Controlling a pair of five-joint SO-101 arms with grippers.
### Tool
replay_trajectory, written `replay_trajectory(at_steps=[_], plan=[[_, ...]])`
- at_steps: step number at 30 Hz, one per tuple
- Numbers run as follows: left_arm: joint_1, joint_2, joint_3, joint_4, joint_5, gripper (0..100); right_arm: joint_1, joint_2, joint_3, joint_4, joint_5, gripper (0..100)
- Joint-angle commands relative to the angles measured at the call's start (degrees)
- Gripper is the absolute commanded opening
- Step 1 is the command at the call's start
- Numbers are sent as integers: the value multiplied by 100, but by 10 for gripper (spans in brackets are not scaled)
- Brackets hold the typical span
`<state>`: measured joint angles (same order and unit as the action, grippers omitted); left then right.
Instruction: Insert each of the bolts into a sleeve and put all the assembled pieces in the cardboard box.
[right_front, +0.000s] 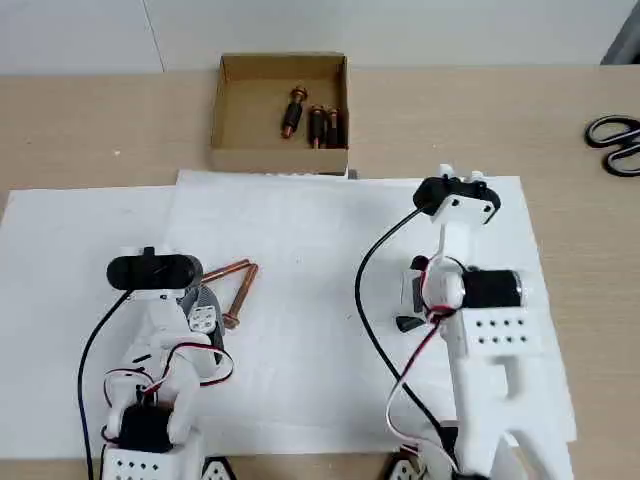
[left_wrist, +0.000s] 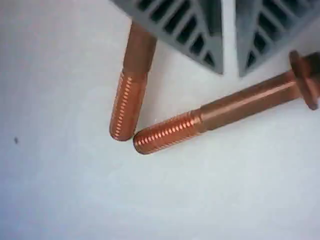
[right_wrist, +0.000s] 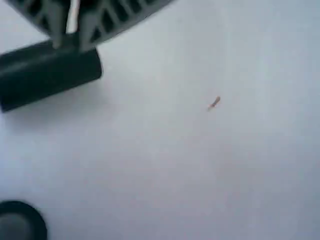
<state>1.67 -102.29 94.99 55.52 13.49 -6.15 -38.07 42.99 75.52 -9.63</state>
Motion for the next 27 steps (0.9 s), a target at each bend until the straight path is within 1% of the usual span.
replay_trajectory(at_steps=[1,8,17,22,27], plan=[[-9,-35,-31,-97,18,6,48,365,-53,-251,-53,2],[-9,-35,-31,-97,18,6,365,901,-53,-857,-26,2],[-9,-35,-31,-97,18,6,365,1657,-53,-1675,-18,2],[-9,-35,-31,-97,18,6,356,2044,-88,-2185,273,2],[-9,-35,-31,-97,18,6,365,2457,-668,-2220,264,2]])
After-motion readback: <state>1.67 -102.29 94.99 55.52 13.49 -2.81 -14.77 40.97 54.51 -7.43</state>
